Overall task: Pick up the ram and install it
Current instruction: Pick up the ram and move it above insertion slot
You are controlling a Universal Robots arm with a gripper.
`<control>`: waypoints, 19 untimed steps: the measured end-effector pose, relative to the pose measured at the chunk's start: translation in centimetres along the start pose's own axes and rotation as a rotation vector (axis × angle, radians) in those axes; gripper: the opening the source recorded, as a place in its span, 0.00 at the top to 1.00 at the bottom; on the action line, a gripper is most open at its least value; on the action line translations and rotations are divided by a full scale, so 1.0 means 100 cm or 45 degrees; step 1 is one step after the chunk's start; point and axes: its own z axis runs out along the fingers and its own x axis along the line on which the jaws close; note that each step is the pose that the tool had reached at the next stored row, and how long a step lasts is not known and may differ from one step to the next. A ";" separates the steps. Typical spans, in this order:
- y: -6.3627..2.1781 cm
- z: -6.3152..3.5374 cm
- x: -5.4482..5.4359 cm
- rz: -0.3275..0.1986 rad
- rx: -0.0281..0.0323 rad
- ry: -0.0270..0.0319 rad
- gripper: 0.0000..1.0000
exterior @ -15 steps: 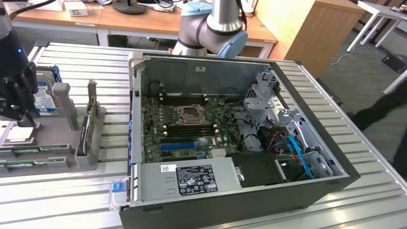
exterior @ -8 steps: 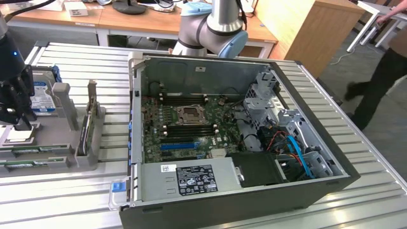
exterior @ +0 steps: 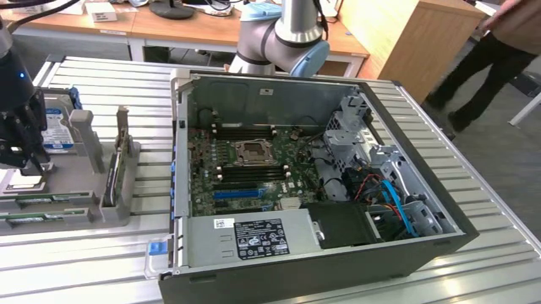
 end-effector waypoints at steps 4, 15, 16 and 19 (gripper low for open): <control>0.0001 0.0063 0.000 -0.002 -0.0001 0.0000 0.70; 0.0004 0.0187 0.002 -0.010 -0.0003 0.0001 0.70; 0.0004 0.0190 0.003 -0.011 0.0000 0.0000 0.70; 0.0011 0.0191 0.008 -0.012 0.0000 0.0001 0.70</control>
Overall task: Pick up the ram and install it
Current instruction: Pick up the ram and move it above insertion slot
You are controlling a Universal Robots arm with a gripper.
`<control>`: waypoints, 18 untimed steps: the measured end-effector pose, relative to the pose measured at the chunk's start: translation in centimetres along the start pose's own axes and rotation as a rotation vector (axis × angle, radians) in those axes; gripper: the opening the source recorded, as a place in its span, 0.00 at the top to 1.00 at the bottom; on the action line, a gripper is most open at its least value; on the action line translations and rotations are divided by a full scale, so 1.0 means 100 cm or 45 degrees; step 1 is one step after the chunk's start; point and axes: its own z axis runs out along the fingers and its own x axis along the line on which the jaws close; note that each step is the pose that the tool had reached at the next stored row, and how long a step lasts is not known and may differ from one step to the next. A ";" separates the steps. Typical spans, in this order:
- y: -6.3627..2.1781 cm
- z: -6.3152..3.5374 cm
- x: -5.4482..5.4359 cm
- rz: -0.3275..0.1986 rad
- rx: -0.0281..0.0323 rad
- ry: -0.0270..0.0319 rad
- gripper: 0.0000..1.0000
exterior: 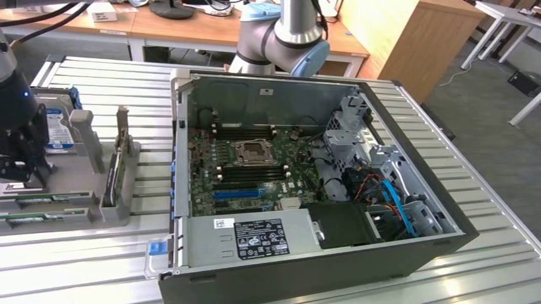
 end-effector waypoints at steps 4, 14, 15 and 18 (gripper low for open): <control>0.0005 0.0007 0.005 -0.002 0.0000 0.0001 0.70; 0.0005 0.0147 0.008 -0.006 -0.0002 0.0001 0.70; 0.0005 0.0146 0.008 -0.006 -0.0002 0.0001 0.70; 0.0004 0.0147 0.008 -0.006 -0.0001 0.0000 0.70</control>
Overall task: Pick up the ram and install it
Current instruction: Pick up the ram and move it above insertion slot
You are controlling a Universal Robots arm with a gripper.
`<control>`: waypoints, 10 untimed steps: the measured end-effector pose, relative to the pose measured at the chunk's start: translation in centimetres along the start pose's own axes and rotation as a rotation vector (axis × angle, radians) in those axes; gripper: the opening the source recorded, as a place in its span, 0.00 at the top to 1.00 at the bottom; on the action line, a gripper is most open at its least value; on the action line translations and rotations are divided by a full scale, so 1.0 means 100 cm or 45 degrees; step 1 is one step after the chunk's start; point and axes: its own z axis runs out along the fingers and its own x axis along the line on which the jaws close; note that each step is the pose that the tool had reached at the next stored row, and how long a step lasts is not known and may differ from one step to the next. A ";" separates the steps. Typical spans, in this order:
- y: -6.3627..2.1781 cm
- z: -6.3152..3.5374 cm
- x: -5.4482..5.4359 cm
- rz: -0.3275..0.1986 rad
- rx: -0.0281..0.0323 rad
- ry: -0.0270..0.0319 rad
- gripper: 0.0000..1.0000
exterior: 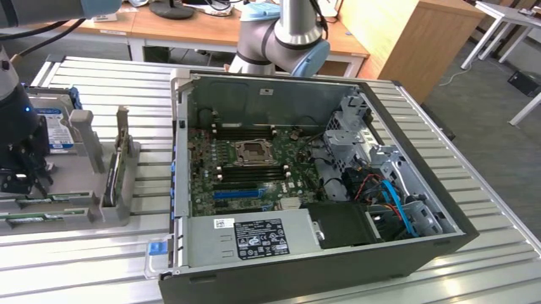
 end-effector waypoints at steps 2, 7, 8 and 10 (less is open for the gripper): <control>0.0000 0.0005 0.000 0.000 0.0004 -0.0003 0.70; 0.0002 0.0076 0.000 0.000 0.0001 -0.0001 0.70; 0.0002 0.0094 0.000 0.000 0.0001 0.0000 0.70; 0.0003 0.0132 0.000 -0.001 0.0001 -0.0001 0.70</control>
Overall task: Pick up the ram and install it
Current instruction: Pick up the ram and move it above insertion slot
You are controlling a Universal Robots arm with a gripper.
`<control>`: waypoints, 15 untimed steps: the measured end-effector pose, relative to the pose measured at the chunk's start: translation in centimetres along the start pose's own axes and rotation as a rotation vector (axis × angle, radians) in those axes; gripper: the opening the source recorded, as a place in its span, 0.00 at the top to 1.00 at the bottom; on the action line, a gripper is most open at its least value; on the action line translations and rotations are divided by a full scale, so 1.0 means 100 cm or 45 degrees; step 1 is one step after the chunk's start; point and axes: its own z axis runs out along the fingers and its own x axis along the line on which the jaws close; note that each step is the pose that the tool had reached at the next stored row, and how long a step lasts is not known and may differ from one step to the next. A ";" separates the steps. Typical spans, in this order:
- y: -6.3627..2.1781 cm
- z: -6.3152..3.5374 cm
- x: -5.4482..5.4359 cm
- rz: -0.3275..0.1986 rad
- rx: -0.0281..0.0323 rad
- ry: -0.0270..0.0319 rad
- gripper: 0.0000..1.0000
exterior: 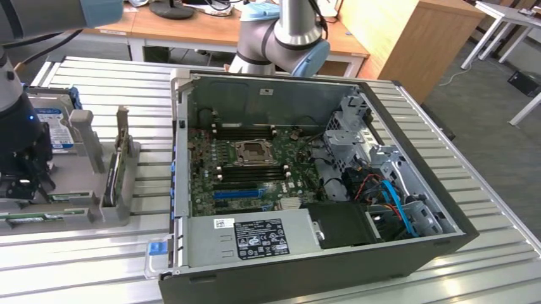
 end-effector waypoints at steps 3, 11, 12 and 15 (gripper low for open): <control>0.0001 0.0051 0.000 -0.001 0.0000 0.0000 0.70; 0.0002 0.0140 0.000 -0.005 0.0000 0.0001 0.70; 0.0002 0.0151 0.000 -0.006 -0.0001 0.0001 0.70; 0.0002 0.0164 0.000 -0.007 -0.0002 0.0002 0.70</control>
